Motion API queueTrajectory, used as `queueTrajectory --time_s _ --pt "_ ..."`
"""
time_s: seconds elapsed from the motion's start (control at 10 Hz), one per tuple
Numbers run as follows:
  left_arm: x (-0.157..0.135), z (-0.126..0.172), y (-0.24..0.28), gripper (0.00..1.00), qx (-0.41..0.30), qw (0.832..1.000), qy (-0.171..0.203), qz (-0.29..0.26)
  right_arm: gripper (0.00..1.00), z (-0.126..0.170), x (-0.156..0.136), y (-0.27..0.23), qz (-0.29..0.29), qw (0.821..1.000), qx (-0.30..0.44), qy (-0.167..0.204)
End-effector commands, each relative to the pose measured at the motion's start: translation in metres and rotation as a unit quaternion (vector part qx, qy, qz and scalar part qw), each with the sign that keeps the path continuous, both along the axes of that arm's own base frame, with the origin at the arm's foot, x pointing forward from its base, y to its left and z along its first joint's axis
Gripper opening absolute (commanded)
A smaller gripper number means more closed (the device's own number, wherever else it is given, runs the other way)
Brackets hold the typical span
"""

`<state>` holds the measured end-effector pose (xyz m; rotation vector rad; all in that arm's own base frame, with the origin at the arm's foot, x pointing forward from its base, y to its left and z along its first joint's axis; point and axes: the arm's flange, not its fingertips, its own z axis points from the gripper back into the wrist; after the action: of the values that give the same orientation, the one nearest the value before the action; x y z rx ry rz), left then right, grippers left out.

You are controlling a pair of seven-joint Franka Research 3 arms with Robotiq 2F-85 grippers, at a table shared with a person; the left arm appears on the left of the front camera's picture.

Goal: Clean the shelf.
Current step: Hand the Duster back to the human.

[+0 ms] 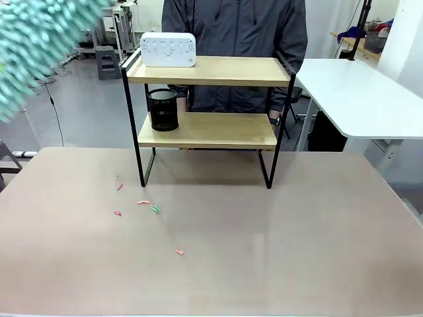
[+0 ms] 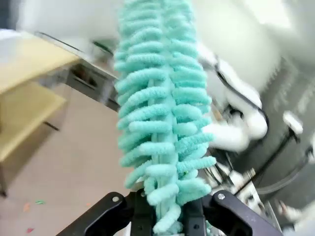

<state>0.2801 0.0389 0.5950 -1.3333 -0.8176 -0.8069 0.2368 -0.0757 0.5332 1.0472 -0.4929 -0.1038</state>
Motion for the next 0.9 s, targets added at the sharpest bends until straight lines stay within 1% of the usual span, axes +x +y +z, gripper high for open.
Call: queueTrajectory --time_s 0.0,0.1,0.2,0.3,0.4,0.5,0.6,0.7,0.8 --pt "0.001 -0.021 0.033 0.0 -0.072 0.96 0.117 0.246 1.0 0.003 -0.001 -0.005 0.008 1.0 0.01 -0.005" --pt "0.001 -0.044 0.055 0.0 -0.051 0.927 0.204 0.31 1.0 0.003 -0.001 -0.005 0.008 1.0 0.01 -0.005" --pt "0.016 -0.069 0.079 0.0 -0.036 0.897 0.283 0.336 1.0 0.003 -0.001 -0.005 0.008 1.0 0.01 -0.005" --pt "0.024 -0.096 0.089 0.0 -0.005 0.87 0.374 0.322 1.0 0.003 -0.001 -0.005 0.008 1.0 0.01 -0.005" --pt "0.034 -0.117 0.093 0.0 0.036 0.841 0.438 0.315 1.0 0.003 -0.001 -0.005 0.008 1.0 0.01 -0.005" --pt "0.047 -0.132 0.095 0.0 0.075 0.83 0.482 0.271 1.0 0.003 -0.001 -0.005 0.008 1.0 0.01 -0.005" --pt "0.052 -0.145 0.09 0.0 0.122 0.806 0.53 0.233 1.0 0.003 -0.001 -0.005 0.008 1.0 0.01 -0.005" --pt "0.032 -0.143 0.102 0.0 0.066 0.886 0.347 0.3 1.0 0.003 -0.001 -0.005 0.008 1.0 0.01 -0.005" --pt "0.032 -0.143 0.102 0.0 0.066 0.886 0.347 0.3 1.0 0.003 -0.001 -0.005 0.008 1.0 0.01 -0.005"
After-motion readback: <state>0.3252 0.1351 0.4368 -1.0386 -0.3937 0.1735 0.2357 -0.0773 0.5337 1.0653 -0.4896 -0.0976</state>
